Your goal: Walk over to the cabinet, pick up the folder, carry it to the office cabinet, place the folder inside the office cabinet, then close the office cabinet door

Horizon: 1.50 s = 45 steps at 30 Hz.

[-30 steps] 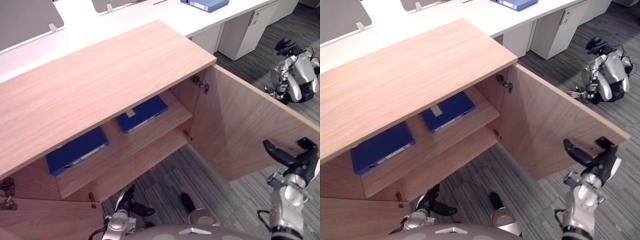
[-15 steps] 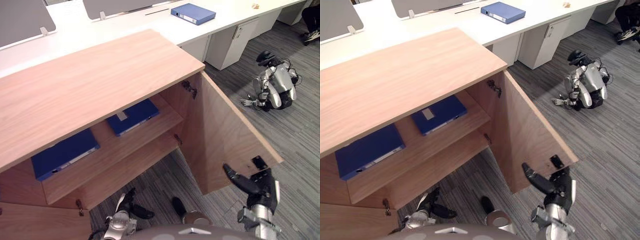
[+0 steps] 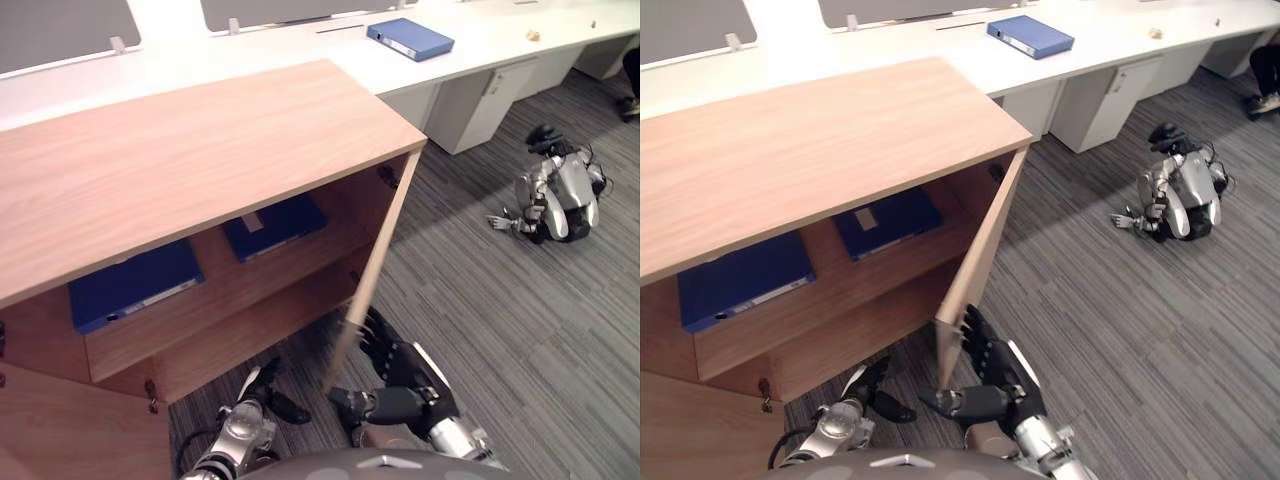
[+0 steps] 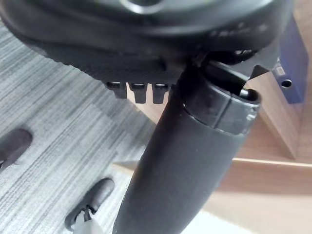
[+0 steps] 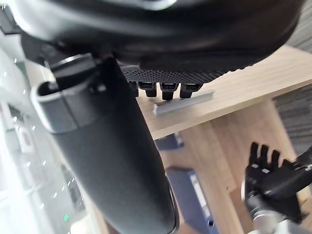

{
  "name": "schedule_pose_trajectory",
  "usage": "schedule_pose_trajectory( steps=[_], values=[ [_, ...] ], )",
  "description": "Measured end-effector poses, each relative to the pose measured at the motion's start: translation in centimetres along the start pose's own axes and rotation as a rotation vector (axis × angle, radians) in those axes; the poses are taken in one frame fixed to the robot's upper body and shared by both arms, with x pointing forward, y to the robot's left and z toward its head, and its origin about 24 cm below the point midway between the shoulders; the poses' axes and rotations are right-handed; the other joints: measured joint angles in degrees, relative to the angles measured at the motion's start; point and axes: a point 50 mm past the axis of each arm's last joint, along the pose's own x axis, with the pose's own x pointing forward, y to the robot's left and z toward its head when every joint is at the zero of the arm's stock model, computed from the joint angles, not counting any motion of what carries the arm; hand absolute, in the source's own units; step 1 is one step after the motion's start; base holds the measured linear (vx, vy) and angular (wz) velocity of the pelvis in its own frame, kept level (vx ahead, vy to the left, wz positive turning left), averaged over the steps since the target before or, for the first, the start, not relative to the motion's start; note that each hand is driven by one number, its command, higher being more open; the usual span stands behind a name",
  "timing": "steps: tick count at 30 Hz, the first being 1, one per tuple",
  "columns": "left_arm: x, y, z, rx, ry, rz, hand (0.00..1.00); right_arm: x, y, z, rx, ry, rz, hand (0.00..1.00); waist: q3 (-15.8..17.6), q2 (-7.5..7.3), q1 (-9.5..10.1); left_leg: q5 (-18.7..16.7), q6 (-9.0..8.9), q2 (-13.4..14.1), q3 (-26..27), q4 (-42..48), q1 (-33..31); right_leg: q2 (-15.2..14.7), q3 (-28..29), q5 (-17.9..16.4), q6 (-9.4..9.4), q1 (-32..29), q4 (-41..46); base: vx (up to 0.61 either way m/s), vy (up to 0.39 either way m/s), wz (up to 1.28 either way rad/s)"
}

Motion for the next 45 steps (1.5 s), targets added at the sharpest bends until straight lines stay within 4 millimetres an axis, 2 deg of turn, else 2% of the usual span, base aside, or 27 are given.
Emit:
schedule_pose_trajectory(
  steps=[2, 5, 9, 11, 14, 17, 18, 24, 32, 37, 42, 43, 45],
  values=[
    [-0.2, 0.3, -0.5, 0.0, 0.013, 0.008, 1.0, 1.0, 0.0, 0.9, -0.016, -0.05, 0.023, 1.0, -0.36, -0.62, 1.08, 0.02, 0.03, -0.23, -1.07, -0.08, -0.54, -0.41, -0.96, -0.33, 0.24, 0.03, -0.01, 0.04, 0.018, 0.32],
    [-0.5, 0.3, -1.4, -0.01, 0.039, 0.013, 1.0, 3.0, -0.4, 1.7, -0.058, -0.093, 0.035, 1.0, -0.41, -0.72, 1.54, 0.72, 0.82, -0.85, -3.59, -1.13, -0.91, -1.3, -3.58, -0.87, 0.7, 0.84, -0.15, 0.06, 0.024, 0.42],
    [-1.1, 0.7, -3.0, -0.072, 0.086, 0.052, 1.0, 5.5, -1.6, 1.1, -0.163, -0.079, -0.04, 1.0, -0.42, -0.57, 3.21, 2.06, 1.43, -1.56, -6.75, -3.22, -1.25, -2.18, -6.89, -1.94, 0.95, 1.27, -0.16, 0.06, 0.013, 0.45],
    [-1.1, 0.8, -3.0, -0.1, 0.09, 0.073, 1.0, 6.5, -2.2, 0.8, -0.2, -0.067, -0.061, 1.0, -0.48, -0.33, 4.64, 3.12, 1.81, -1.97, -8.71, -4.36, -1.73, -2.56, -8.86, -2.27, 1.13, 1.28, -0.27, 0.06, 0.0, 0.59],
    [-1.2, 1.3, -3.4, -0.14, 0.104, 0.099, 1.0, 8.2, -3.6, 1.0, -0.251, -0.057, -0.1, 1.0, -0.61, 0.92, 5.62, 4.45, 2.1, -2.47, -11.55, -6.11, -1.9, -3.22, -11.68, -2.87, 1.58, 1.71, -0.3, 0.06, 0.002, 0.48],
    [-1.3, 1.5, -3.6, -0.161, 0.107, 0.112, 1.0, 9.4, -4.8, 1.1, -0.287, -0.043, -0.138, 1.0, -0.86, 2.19, 6.51, 5.51, 2.32, -2.84, -14.12, -7.34, -2.13, -3.54, -14.29, -3.28, 1.94, 2.08, -0.31, 0.05, -0.002, 0.44],
    [-1.3, 1.6, -3.6, -0.17, 0.106, 0.119, 1.0, 9.6, -5.1, 0.9, -0.3, -0.026, -0.148, 1.0, -0.88, 2.29, 7.25, 5.85, 2.32, -2.9, -14.97, -7.8, -2.15, -3.65, -15.08, -3.43, 2.0, 2.27, -0.33, 0.04, 0.001, 0.4],
    [-1.4, 1.8, -3.6, -0.185, 0.102, 0.129, 1.0, 10.5, -6.4, 0.1, -0.337, 0.02, -0.232, 1.0, -0.87, 2.32, 7.69, 6.96, 2.39, -3.14, -18.16, -8.88, -2.1, -4.04, -18.08, -4.26, 2.06, 3.49, -0.45, 0.02, 0.003, 0.3],
    [-1.6, 1.7, -3.8, -0.231, 0.099, 0.145, 1.0, 9.8, -9.0, -1.8, -0.32, 0.114, -0.402, 1.0, -0.86, 2.8, 7.62, 7.27, 2.5, -3.5, -19.76, -9.08, -2.25, -4.18, -19.71, -4.72, 2.08, 4.02, -0.42, 0.02, 0.01, 0.11],
    [-1.7, 1.4, -3.8, -0.256, 0.097, 0.145, 1.0, 8.2, -9.9, -4.5, -0.301, 0.227, -0.473, 1.0, -0.91, 3.18, 7.6, 7.25, 2.5, -3.47, -20.21, -9.13, -1.47, -4.17, -20.29, -5.15, 2.1, 5.09, -0.44, 0.02, 0.007, 0.06],
    [-1.7, 0.3, -3.6, -0.273, 0.096, 0.127, 1.0, 5.1, -10.1, -9.3, -0.238, 0.438, -0.531, 1.0, -1.08, 3.45, 7.56, 7.23, 2.47, -3.41, -20.0, -9.15, -0.6, -4.14, -20.19, -5.21, 2.06, 5.85, -0.37, 0.0, 0.002, -0.01],
    [-1.7, 0.3, -3.6, -0.274, 0.096, 0.125, 1.0, 4.7, -10.1, -9.8, -0.231, 0.462, -0.535, 1.0, -1.08, 3.46, 7.51, 7.23, 2.46, -3.41, -19.93, -9.16, -0.56, -4.14, -20.12, -5.21, 2.06, 5.84, -0.31, -0.02, 0.011, -0.06],
    [-1.7, 0.1, -3.6, -0.28, 0.098, 0.121, 1.0, 3.0, -10.4, -11.6, -0.19, 0.552, -0.573, 1.0, -1.13, 3.52, 7.4, 7.24, 2.47, -3.39, -19.66, -9.19, -0.55, -4.15, -19.9, -5.21, 2.06, 5.84, -0.08, -0.04, 0.01, -0.05]
  ],
)
